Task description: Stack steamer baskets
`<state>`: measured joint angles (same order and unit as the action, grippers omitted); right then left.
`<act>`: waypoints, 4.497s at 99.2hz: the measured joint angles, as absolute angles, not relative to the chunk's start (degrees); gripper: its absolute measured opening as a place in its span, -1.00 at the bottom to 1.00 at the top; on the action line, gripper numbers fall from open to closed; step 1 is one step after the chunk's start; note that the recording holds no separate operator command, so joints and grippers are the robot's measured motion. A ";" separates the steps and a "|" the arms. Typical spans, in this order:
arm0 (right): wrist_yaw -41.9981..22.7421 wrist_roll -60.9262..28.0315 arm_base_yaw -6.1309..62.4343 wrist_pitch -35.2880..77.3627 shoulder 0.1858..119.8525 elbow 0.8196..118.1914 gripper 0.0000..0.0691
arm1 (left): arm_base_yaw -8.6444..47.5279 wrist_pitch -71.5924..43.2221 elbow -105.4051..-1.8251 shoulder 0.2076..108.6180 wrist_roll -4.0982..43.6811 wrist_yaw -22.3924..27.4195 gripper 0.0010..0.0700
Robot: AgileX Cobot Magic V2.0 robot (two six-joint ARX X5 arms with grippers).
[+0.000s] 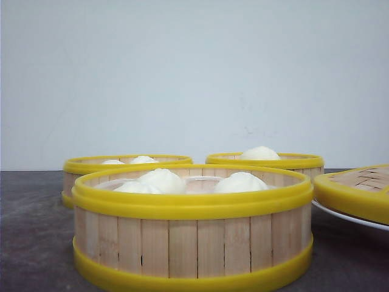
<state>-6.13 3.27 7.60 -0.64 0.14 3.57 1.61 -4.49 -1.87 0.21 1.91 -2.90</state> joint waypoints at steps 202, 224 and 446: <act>-2.26 18.55 7.60 -9.02 0.14 3.57 -0.97 | 1.63 -6.17 -5.78 5.45 48.71 3.16 -0.18; 0.05 18.61 7.60 -6.50 0.14 3.57 -0.97 | 1.61 -10.26 -28.71 33.89 39.92 7.31 -0.09; 1.93 18.94 7.60 7.99 0.14 3.57 -0.97 | 10.72 -75.07 -122.96 116.60 10.00 10.00 -0.96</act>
